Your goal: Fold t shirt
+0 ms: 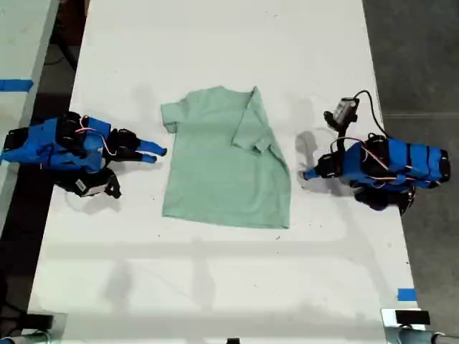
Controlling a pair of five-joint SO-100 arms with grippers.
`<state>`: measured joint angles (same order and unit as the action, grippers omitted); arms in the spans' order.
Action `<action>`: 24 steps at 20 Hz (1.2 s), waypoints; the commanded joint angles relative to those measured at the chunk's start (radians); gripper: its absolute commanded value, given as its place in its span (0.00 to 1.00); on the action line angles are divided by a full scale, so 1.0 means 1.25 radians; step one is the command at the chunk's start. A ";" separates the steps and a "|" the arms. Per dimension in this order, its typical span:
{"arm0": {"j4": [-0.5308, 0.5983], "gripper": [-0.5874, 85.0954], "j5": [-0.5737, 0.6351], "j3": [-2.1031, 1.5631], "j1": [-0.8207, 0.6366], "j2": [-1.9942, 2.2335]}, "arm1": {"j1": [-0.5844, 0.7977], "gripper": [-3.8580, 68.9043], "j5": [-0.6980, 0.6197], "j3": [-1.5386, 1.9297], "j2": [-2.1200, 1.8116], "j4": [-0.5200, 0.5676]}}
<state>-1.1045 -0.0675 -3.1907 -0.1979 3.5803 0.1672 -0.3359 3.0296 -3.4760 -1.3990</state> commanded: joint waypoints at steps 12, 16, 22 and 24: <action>0.044 0.00 -0.163 0.072 0.032 -0.007 | 0.009 0.08 -0.010 0.042 -0.012 0.009; 0.070 0.00 -0.064 0.438 -0.022 -0.578 | 0.009 0.08 -0.010 0.043 -0.012 0.010; 0.011 0.21 0.277 0.792 -0.346 -0.954 | 0.004 0.08 -0.010 0.043 -0.012 0.010; 0.006 0.26 0.364 0.793 -0.447 -1.031 | 0.004 0.08 -0.010 0.043 -0.012 0.010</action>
<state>-1.0922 0.2976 -2.2657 -0.6412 2.3547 0.1672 -0.3359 3.0296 -3.4760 -1.3990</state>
